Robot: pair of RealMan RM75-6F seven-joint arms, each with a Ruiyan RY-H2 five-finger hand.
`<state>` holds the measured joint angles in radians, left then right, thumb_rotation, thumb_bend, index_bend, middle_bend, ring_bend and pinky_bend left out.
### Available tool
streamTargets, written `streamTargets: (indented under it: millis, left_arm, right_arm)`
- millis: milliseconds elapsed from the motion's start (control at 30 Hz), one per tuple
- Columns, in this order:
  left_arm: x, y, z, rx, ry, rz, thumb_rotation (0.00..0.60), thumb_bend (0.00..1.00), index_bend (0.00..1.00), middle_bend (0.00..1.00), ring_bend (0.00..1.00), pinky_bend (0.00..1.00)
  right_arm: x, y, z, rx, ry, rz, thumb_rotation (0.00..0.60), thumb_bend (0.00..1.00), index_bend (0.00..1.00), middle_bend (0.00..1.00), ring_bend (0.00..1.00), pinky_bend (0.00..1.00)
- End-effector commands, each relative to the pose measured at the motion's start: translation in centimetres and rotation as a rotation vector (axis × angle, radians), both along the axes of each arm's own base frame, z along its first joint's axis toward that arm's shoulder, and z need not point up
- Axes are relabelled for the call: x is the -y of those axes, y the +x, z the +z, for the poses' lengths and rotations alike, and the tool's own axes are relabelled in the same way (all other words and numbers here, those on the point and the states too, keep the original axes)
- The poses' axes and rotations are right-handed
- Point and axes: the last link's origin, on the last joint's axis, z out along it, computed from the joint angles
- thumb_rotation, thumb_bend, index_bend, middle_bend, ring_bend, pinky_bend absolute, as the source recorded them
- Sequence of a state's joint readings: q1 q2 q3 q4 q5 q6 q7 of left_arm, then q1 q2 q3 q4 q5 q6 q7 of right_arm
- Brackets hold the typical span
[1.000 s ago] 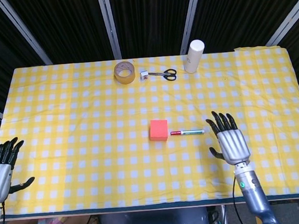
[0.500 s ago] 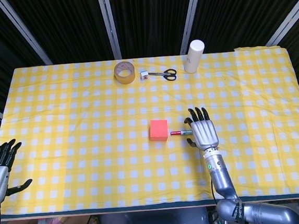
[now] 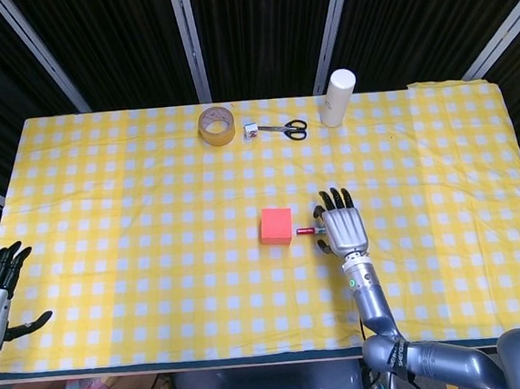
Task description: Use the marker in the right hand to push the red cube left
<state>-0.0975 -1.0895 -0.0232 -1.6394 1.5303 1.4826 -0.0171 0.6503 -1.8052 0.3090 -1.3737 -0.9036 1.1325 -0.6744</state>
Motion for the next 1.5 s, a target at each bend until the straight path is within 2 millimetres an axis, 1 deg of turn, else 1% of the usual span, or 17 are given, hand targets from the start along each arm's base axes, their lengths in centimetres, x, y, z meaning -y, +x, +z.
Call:
streamTargets:
  millis: [33,300,633,900,1033,1233,1500]
  left_arm:
    - [0.0,0.0,0.1,0.003,0.0,-0.003,0.6,0.0,0.0,0.0,0.0,0.0]
    - [0.1,0.0,0.1,0.012,-0.005,0.001,0.6,0.0,0.0,0.0,0.0,0.0]
    - [-0.1,0.0,0.0,0.019,-0.006,0.001,0.6,0.0,0.0,0.0,0.0,0.0]
    - [0.0,0.1,0.0,0.026,-0.009,-0.004,0.6,0.0,0.0,0.0,0.0,0.0]
    - [0.0,0.1,-0.1,0.025,-0.009,-0.007,0.6,0.0,0.0,0.0,0.0,0.0]
    - [0.0,0.1,0.0,0.026,-0.007,-0.006,0.6,0.0,0.0,0.0,0.0,0.0]
    - [0.0,0.0,-0.1,0.029,-0.01,0.001,0.6,0.0,0.0,0.0,0.0,0.0]
  right_arm:
    - [0.3,0.0,-0.6,-0.003,0.011,-0.009,0.6,0.31,0.4,0.14,0.01,0.02]
    - [1.1,-0.5,-1.2,-0.013,0.013,-0.035,0.6,0.31,0.41,0.14,0.01,0.02]
    - [1.6,-1.3,-1.9,-0.024,0.024,-0.066,0.6,0.31,0.48,0.18,0.02,0.02]
    - [1.5,-1.3,-2.0,-0.013,0.019,-0.055,0.6,0.44,0.57,0.21,0.03,0.02]
    - [1.3,-1.1,-1.9,-0.009,0.018,-0.047,0.6,0.46,0.59,0.21,0.03,0.02]
    - [1.3,-0.9,-1.3,-0.006,0.009,-0.033,0.6,0.47,0.6,0.22,0.03,0.02]
    - [1.7,-0.2,1.7,0.022,-0.051,-0.006,0.6,0.47,0.6,0.22,0.03,0.02]
